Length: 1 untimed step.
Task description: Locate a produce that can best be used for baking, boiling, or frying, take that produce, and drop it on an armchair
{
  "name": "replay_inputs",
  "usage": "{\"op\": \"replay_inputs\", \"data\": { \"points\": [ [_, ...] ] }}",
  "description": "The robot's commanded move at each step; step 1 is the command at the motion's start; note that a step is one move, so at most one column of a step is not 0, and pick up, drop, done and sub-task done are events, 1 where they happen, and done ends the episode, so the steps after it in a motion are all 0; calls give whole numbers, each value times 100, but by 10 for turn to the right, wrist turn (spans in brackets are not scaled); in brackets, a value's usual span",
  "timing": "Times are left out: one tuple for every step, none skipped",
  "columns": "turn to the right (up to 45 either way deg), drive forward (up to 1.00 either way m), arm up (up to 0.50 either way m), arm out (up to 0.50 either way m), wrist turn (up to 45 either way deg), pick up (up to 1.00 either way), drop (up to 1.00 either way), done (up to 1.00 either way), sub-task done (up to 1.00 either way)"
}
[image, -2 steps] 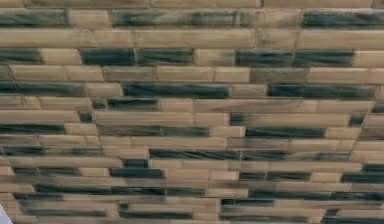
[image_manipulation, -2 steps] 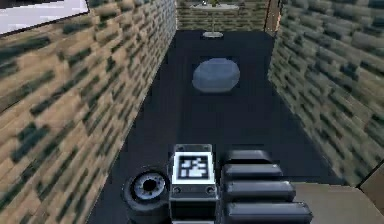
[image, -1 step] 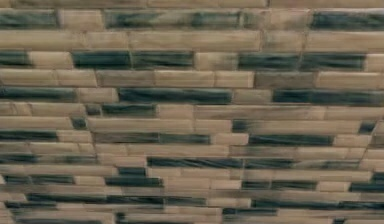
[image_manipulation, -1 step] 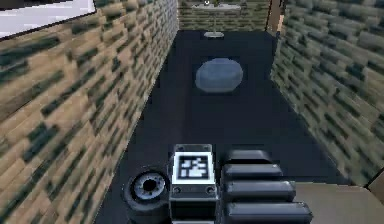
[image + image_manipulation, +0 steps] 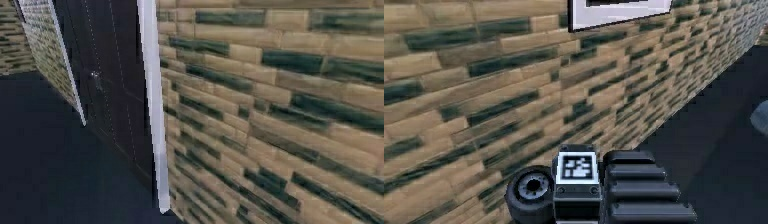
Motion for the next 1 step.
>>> {"op": "replay_inputs", "data": {
  "points": [
    [-420, 0, 0, 0, 0, 0, 0, 0, 0]
  ]
}}
